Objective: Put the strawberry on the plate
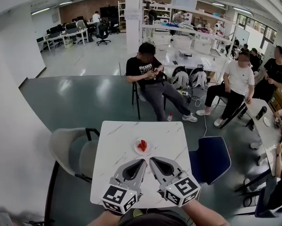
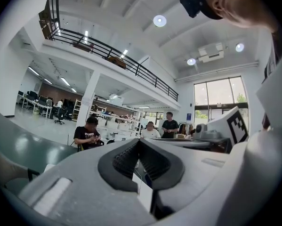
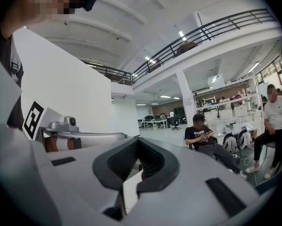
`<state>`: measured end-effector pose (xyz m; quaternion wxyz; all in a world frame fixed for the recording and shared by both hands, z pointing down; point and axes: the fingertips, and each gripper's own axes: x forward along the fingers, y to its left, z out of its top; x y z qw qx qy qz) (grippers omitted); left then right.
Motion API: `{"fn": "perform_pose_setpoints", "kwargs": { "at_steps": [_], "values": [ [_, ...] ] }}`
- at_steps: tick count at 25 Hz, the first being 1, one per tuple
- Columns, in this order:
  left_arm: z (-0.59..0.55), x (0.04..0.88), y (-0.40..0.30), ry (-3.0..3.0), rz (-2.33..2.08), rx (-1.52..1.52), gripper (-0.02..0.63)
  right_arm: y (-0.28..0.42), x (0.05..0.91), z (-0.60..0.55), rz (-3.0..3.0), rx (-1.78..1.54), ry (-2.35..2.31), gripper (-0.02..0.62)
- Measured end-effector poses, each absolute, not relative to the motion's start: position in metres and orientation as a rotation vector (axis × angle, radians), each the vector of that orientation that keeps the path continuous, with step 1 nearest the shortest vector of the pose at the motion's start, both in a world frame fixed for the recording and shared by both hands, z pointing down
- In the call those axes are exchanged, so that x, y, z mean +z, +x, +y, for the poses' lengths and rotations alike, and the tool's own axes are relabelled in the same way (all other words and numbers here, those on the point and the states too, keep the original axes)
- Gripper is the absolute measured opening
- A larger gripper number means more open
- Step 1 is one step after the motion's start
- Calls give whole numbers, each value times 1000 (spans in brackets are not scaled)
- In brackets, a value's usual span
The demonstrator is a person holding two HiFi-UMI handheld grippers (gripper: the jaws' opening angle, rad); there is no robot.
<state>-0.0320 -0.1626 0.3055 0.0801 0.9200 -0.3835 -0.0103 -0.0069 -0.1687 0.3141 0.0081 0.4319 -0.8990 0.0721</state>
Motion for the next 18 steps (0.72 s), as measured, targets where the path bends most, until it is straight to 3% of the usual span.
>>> {"fn": "perform_pose_setpoints", "kwargs": {
  "at_steps": [18],
  "values": [
    [-174,309,-44,2736,-1178,-27,9,-19,315,-178,-2787,192,1332,2]
  ]
}}
